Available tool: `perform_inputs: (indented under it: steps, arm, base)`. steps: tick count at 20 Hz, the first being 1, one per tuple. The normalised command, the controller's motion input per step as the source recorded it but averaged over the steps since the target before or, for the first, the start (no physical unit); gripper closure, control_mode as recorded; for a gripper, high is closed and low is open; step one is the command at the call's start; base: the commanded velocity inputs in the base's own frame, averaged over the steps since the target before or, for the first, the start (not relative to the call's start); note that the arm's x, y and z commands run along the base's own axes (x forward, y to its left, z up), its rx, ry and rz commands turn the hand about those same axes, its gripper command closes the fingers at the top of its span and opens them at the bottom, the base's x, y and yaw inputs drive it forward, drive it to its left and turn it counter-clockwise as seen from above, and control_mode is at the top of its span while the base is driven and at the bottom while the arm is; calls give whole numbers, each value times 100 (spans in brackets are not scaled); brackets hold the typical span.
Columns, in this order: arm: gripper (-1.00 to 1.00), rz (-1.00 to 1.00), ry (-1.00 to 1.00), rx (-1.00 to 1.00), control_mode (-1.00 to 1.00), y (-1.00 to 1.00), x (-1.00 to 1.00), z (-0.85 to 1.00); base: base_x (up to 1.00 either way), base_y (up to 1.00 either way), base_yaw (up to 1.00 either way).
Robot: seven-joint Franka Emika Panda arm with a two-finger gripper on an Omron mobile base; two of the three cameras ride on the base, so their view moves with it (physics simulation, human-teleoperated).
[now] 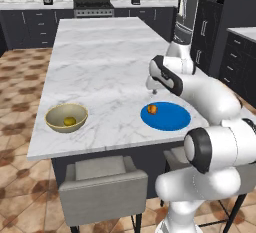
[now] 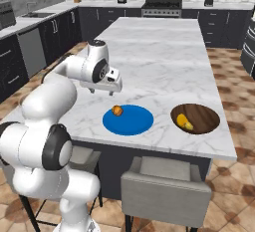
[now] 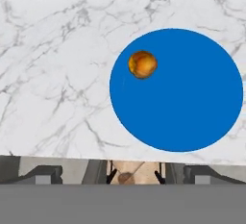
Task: Take the fruits from the plate on the dining counter and place two fruits in each bowl.
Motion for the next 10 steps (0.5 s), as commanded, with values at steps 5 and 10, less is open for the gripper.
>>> perform_inputs:
  steps: [5,10]
  arm:
    - [-100,0,5,0,-100,-33,34,-31]
    - [-100,0,2,0,-100,-5,93,-48]
  base:
    - [0,0,0]
    - [0,0,0]
